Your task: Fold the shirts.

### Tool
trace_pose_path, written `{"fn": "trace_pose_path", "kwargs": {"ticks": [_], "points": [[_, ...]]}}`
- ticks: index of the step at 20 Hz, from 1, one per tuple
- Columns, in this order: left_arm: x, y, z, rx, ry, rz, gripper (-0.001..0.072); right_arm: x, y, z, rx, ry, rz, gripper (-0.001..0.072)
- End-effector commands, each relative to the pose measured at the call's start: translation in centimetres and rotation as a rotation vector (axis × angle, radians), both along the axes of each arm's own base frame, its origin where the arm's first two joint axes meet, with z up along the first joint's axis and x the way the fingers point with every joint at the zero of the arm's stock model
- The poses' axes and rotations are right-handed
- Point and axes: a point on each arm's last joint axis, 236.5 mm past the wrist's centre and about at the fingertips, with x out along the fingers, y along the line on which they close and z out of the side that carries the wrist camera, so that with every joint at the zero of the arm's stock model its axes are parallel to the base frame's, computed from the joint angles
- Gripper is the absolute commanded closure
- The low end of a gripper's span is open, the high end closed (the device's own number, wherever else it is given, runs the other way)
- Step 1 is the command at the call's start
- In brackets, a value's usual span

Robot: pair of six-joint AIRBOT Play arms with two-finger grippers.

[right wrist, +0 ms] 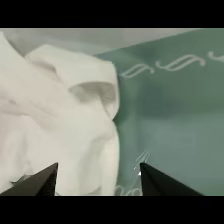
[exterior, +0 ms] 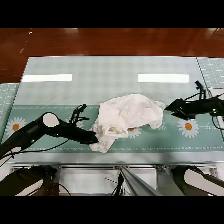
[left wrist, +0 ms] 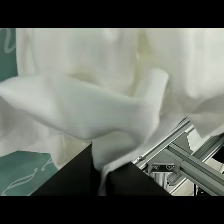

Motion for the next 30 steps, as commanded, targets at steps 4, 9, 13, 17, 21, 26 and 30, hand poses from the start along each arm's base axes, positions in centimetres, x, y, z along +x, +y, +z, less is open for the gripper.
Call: {"fn": "trace_pose_path", "kwargs": {"ticks": [4,9,13,17,21,26,30], "points": [[0.3,-0.1,0.2,-0.003,-0.011,0.001,0.0678,-0.4,6.6,-3.8,0.005,0.015,0.112,0.0349],[4.3,-1.3,6.7,-0.067,-0.183,-0.032,0.0680,2.8,5.7,3.2,0.025,-0.124,0.162,0.0687],[11.0,3.0,21.2,-0.036,-0.565,0.056,0.0680,7.5,0.0,18.9,-0.116,-0.545,0.054,0.0687],[12.8,9.0,40.2,-0.052,-1.028,0.261,0.0680,6.0,-1.5,35.1,-0.263,-0.966,-0.047,0.0688],[8.7,9.7,50.8,-0.093,-1.288,0.266,0.0680,1.3,0.1,45.8,-0.332,-1.241,-0.072,0.0688],[4.2,9.4,46.9,-0.022,-1.080,0.142,0.0679,-3.2,0.3,50.5,-0.411,-1.292,-0.120,0.0688],[0.8,10.1,41.0,0.075,-0.825,0.018,0.0679,-5.4,1.6,44.9,-0.411,-1.056,0.025,0.0688]]}}
